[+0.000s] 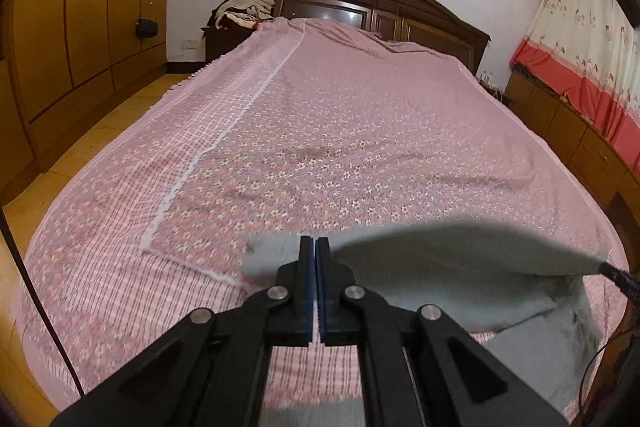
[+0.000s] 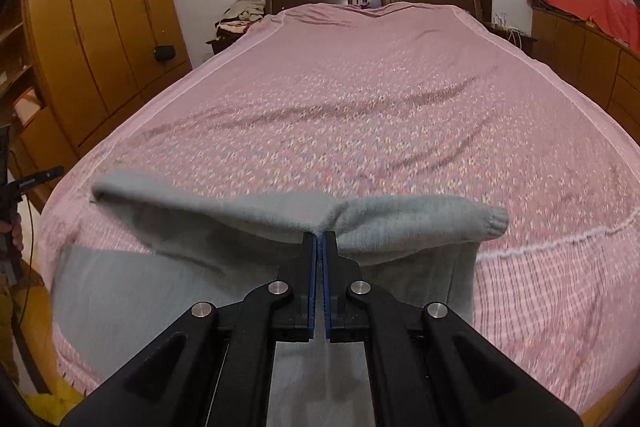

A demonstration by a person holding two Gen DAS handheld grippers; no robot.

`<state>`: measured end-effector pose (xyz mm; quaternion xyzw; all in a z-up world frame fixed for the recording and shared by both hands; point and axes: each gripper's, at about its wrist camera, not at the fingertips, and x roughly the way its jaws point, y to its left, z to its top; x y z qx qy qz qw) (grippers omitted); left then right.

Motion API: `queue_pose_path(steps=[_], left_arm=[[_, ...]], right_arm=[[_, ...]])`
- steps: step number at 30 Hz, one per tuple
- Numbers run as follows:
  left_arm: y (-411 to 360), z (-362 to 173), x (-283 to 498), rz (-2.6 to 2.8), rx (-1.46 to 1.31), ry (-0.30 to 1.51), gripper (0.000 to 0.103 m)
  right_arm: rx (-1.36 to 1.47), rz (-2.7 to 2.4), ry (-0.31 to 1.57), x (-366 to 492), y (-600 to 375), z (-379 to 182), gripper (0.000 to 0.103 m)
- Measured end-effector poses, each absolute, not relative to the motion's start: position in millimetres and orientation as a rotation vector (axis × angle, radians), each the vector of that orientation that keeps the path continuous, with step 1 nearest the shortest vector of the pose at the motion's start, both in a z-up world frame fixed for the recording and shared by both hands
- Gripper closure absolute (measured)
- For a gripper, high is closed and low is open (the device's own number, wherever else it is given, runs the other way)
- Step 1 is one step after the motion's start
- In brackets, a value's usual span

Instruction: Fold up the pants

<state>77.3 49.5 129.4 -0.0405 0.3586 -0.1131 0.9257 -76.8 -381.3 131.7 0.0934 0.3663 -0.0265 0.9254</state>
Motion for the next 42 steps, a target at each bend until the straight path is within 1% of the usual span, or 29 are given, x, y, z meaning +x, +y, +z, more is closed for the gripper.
queue_pose_path(steps=[3, 12, 13, 14, 15, 17, 21, 23, 31, 36, 42], left_arm=[[52.7, 122.8, 68.1, -0.235, -0.094, 0.766, 0.102], [45.4, 71.0, 57.8, -0.267, -0.175, 0.938, 0.101], [43.7, 67.2, 58.9, -0.273, -0.192, 0.949, 0.1], [42.6, 63.4, 61.0, -0.281, -0.217, 0.962, 0.096], [42.9, 60.2, 62.9, -0.284, -0.238, 0.967, 0.09], [42.7, 56.9, 67.6, -0.286, -0.3, 0.968, 0.085], [38.0, 58.9, 77.4, -0.303, -0.399, 0.956, 0.084], [33.4, 59.1, 81.3, -0.317, -0.425, 0.95, 0.082], [22.0, 48.5, 99.4, -0.302, -0.456, 0.965, 0.082], [19.7, 40.6, 110.9, -0.262, -0.462, 0.981, 0.084], [13.8, 44.4, 101.0, -0.237, -0.425, 0.98, 0.084]], right_arm=[[0.194, -0.052, 0.773, -85.7, -375.6, 120.8, 0.099], [0.25, -0.065, 0.873, -94.4, -372.7, 72.4, 0.099], [0.257, -0.065, 0.878, -94.2, -373.5, 68.8, 0.099], [0.26, -0.065, 0.88, -93.9, -373.4, 67.3, 0.099], [0.261, -0.065, 0.882, -93.6, -372.8, 65.1, 0.099], [0.261, -0.065, 0.886, -92.8, -373.0, 62.6, 0.099], [0.263, -0.063, 0.89, -90.8, -373.5, 58.8, 0.099], [0.266, -0.062, 0.891, -90.3, -374.0, 57.4, 0.099], [0.268, -0.057, 0.897, -87.4, -374.0, 54.0, 0.099], [0.267, -0.059, 0.894, -87.4, -372.8, 53.6, 0.099], [0.266, -0.058, 0.897, -86.7, -372.9, 53.5, 0.099]])
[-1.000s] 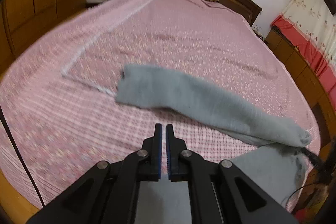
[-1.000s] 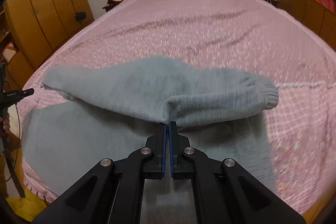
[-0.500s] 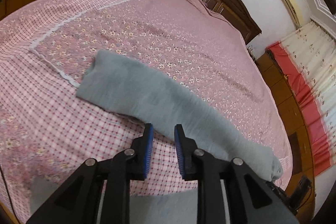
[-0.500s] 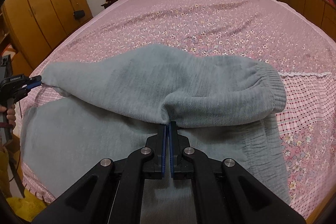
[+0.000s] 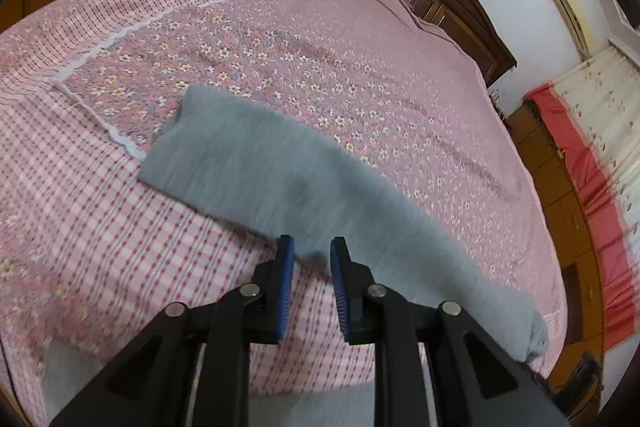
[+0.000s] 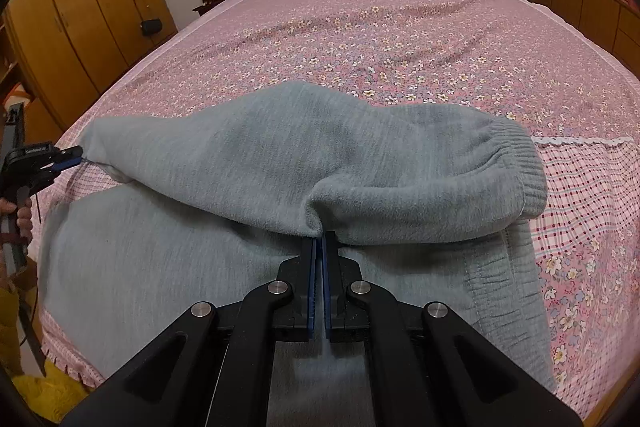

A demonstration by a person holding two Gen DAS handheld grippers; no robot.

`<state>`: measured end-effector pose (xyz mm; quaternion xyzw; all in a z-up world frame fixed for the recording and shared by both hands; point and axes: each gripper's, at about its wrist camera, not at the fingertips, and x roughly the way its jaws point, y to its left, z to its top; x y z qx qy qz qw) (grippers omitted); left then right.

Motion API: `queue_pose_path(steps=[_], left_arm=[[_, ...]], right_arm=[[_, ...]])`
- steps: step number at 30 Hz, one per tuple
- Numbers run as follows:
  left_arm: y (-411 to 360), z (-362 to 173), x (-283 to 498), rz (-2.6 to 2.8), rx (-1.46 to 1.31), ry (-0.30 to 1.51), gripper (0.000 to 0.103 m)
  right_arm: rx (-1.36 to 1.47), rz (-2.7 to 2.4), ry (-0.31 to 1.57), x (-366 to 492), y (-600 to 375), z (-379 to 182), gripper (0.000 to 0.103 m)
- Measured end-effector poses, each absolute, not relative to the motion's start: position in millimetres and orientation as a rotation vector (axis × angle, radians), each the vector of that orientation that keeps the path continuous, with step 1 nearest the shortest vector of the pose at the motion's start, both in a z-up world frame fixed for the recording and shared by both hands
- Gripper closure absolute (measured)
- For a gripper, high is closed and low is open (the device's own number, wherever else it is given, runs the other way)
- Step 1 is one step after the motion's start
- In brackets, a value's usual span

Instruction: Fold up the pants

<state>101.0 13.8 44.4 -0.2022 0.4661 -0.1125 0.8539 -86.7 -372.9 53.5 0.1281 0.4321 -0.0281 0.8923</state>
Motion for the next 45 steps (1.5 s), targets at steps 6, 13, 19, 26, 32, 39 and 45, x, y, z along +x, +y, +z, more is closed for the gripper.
queue_pose_path(steps=[6, 13, 19, 26, 32, 39, 45], left_arm=[[22.2, 43.2, 95.7, -0.197, -0.402, 0.948, 0.083], [25.0, 31.8, 101.7, -0.2, -0.455, 0.959, 0.081], [19.3, 29.4, 105.0, -0.179, -0.443, 0.942, 0.079], [28.9, 32.1, 116.8, -0.154, -0.48, 0.908, 0.091], [33.6, 53.5, 101.4, -0.157, -0.435, 0.841, 0.1], [41.3, 95.1, 65.8, -0.203, -0.423, 0.8, 0.1], [50.9, 110.5, 24.4, -0.205, -0.387, 0.792, 0.1]], right_arm=[[0.26, -0.058, 0.902, -85.2, -372.7, 54.6, 0.099], [0.258, -0.056, 0.906, -83.8, -373.3, 53.7, 0.099], [0.251, -0.054, 0.912, -81.5, -373.5, 52.3, 0.099], [0.251, -0.059, 0.912, -82.4, -373.1, 53.1, 0.099], [0.238, -0.076, 0.862, -92.0, -373.0, 73.0, 0.099], [0.221, -0.087, 0.786, -114.9, -370.0, 104.4, 0.099], [0.222, -0.098, 0.768, -143.6, -360.9, 112.6, 0.099]])
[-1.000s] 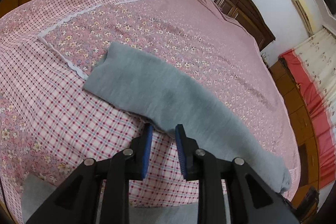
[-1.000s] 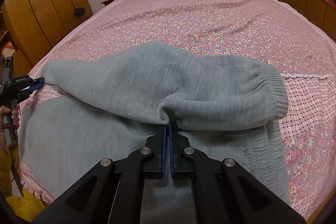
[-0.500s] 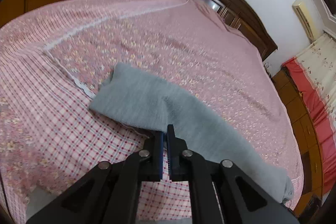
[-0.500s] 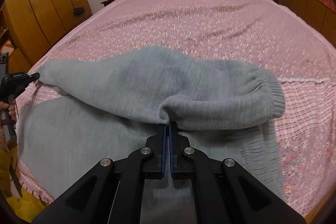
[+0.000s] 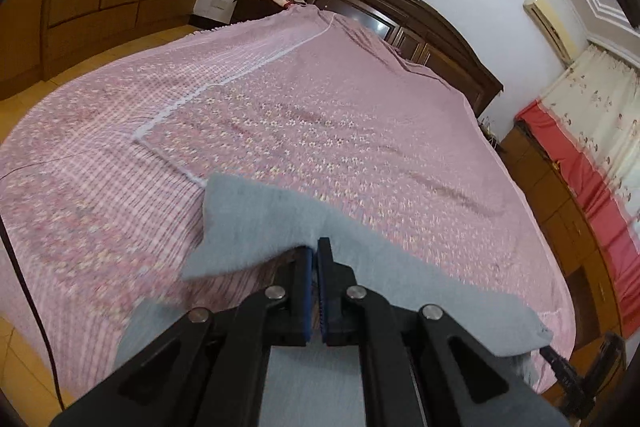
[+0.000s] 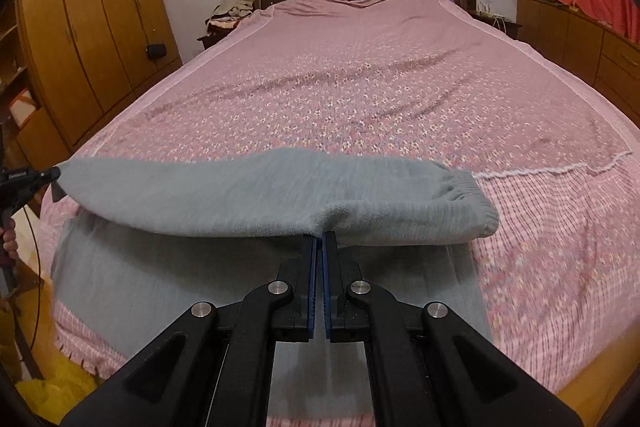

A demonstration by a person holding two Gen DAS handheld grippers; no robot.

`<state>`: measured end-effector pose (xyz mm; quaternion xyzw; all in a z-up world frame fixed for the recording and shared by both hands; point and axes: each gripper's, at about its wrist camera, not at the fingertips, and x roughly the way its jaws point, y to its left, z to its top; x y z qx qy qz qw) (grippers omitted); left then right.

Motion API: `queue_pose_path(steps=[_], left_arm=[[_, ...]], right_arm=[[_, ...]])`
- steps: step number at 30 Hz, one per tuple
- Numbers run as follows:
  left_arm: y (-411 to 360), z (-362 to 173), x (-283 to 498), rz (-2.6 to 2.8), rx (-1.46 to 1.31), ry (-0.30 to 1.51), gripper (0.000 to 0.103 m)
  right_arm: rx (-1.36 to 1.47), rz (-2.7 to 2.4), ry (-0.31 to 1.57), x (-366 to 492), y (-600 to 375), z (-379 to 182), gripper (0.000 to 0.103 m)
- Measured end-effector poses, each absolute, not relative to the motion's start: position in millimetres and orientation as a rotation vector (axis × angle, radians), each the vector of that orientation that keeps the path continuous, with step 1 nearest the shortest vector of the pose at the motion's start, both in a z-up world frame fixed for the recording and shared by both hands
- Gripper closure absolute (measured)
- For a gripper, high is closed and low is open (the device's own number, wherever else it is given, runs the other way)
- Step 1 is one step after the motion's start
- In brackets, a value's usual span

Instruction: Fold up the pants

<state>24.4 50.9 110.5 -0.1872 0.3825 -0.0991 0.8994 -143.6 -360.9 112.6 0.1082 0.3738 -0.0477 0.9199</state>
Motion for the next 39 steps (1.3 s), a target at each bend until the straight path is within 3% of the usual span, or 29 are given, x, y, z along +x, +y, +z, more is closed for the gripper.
queue_pose_path(steps=[15, 18, 23, 27, 32, 34, 35, 39], left_arm=[[63.9, 67.6, -65.3, -0.202, -0.356, 0.883, 0.1], [65.2, 56.7, -66.6, -0.207, -0.38, 0.897, 0.1], [66.1, 48.9, -63.6, -0.201, -0.391, 0.899, 0.1], [65.2, 47.9, -60.6, -0.202, -0.395, 0.891, 0.1], [63.7, 45.8, -53.5, -0.202, -0.395, 0.893, 0.1], [64.6, 47.1, -52.5, -0.205, -0.395, 0.885, 0.1], [64.7, 48.9, -51.6, -0.205, -0.391, 0.88, 0.1], [65.5, 64.5, -53.5, -0.211, -0.377, 0.842, 0.1]], right_arm=[[0.274, -0.139, 0.819, -190.5, -353.6, 79.9, 0.099], [0.341, -0.204, 0.86, -187.9, -365.2, 71.9, 0.083], [0.619, -0.243, 0.816, -190.4, -406.1, 70.5, 0.068], [0.764, -0.247, 0.801, -178.5, -431.6, 63.0, 0.065], [0.836, -0.222, 0.811, -153.6, -437.5, 56.5, 0.065], [0.821, -0.216, 0.814, -145.9, -437.7, 58.7, 0.078], [0.812, -0.213, 0.821, -142.3, -436.9, 60.7, 0.096], [0.802, -0.178, 0.788, -143.4, -433.5, 78.0, 0.099]])
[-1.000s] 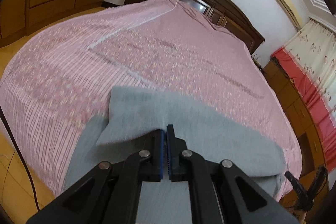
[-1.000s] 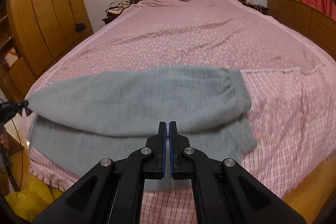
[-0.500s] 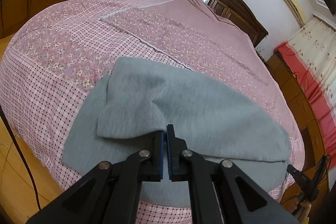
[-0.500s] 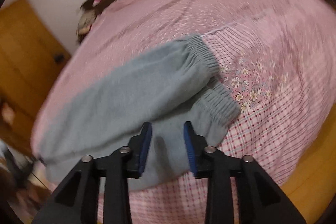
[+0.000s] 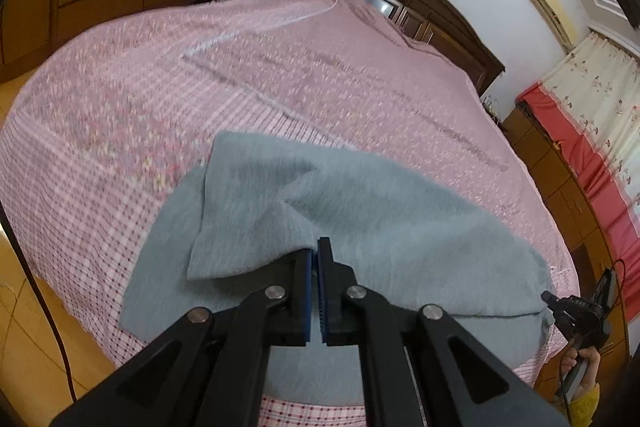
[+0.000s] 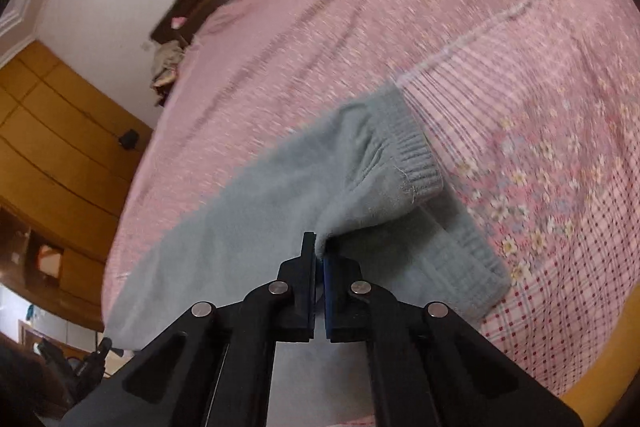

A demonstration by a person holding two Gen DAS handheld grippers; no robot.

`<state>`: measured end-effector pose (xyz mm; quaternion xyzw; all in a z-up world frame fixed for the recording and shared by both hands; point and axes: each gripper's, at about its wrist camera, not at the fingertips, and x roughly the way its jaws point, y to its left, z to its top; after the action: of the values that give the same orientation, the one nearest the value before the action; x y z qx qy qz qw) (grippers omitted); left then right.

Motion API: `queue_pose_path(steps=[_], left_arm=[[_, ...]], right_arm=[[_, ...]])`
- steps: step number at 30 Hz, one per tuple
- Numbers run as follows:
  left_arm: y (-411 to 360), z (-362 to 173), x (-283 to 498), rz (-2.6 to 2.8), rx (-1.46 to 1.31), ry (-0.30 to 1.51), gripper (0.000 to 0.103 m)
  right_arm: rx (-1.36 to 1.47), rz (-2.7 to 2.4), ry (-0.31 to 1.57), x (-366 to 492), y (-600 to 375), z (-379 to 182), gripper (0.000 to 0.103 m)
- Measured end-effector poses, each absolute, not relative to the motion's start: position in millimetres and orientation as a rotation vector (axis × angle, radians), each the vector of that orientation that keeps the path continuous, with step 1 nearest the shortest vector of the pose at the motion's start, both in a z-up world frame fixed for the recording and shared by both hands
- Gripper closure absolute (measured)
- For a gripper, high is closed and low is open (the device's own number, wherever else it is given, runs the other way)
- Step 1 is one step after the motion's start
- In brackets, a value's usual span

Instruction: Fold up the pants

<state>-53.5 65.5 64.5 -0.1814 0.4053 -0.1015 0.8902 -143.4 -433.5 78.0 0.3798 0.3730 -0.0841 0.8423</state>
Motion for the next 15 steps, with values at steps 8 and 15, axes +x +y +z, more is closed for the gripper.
queue_pose_path(steps=[8, 15], left_arm=[[70.4, 104.4, -68.4, -0.234, -0.344, 0.764, 0.101], [78.6, 105.2, -90.2, -0.227, -0.311, 0.787, 0.1]], right_arm=[[0.792, -0.149, 0.724, -178.5, -423.1, 112.8, 0.099], [0.787, -0.14, 0.734, -211.5, -411.3, 115.7, 0.099]])
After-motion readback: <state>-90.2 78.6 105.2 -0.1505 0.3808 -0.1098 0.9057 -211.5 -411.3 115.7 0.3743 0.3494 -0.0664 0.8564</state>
